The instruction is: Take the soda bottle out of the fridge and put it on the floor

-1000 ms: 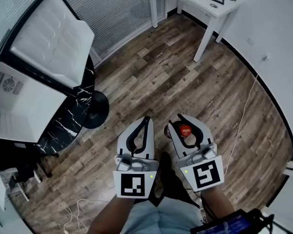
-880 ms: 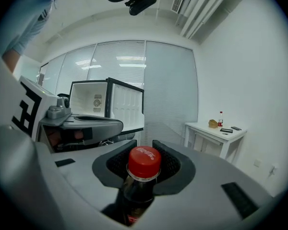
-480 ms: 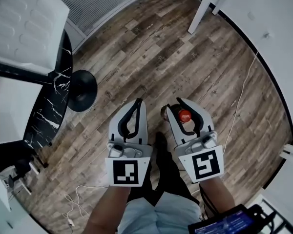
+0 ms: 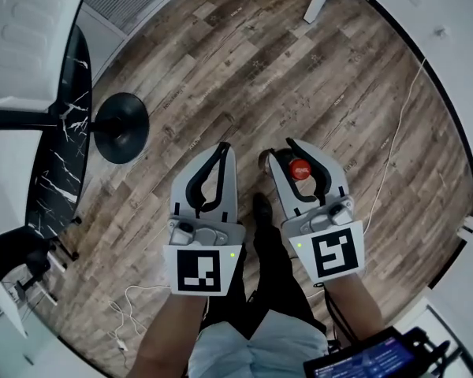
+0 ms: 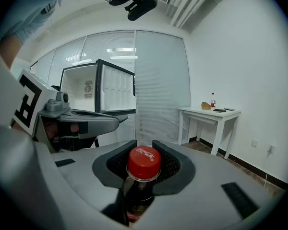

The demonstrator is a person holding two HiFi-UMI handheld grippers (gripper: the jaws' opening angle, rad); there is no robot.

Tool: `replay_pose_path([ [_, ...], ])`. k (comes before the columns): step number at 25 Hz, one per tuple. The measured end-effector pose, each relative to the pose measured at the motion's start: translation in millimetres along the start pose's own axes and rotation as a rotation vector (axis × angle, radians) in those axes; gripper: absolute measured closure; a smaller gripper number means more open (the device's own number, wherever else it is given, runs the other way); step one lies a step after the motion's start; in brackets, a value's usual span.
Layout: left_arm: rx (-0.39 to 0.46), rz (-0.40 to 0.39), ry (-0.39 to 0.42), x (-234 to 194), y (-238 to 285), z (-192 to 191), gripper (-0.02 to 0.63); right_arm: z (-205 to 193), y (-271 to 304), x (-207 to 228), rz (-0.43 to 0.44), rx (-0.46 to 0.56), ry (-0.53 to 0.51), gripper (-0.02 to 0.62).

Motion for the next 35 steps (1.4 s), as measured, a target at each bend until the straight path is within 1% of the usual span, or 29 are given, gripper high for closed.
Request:
replay_pose_path([
  [3,-0.021,-0.002,-0.03,1.1,1.8,-20.7,0.589,-21.2,3.6,1.7,-0.008,-0.012,0.005,0.482],
  [7,-0.03,-0.006,-0.03,1.8,5.2,-45.9,0.59,-49.0,7.1,4.6,-0.017,-0.025,0.01,0.482],
  [13,-0.045,0.017,-0.051,-3.2,15.9,-90.8,0.589,-92.7,11.6,11.0,-0.026,-0.039,0.008,0.482],
  [18,-0.062,-0.004,-0.037,2.9,24.6,-123.7,0.589,-132.6,12.0,18.1,-0.033,-0.064,0.028,0.482],
  [22,-0.078,0.001,-0.039,2.7,30.4,-149.1,0.589,-161.7,16.7,22.4,-0.036,-0.082,0.032,0.482],
  [30,-0.088,-0.011,-0.031,2.3,40.0,-195.9,0.591,-206.6,28.2,26.8,-0.035,-0.085,0.044,0.482],
  [35,-0.102,-0.035,-0.019,4.1,46.6,-226.1,0.591,-239.6,34.4,30.8,-0.028,-0.106,0.049,0.482],
])
Point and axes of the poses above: the fingertips, and each gripper's own axes: y forward along the fingers, x to its right, z out of its top, the point moved 3 cm from there along -y, backward along the fingers, and after that the axes turned 5 degrees about x, right-handed, at the moved point
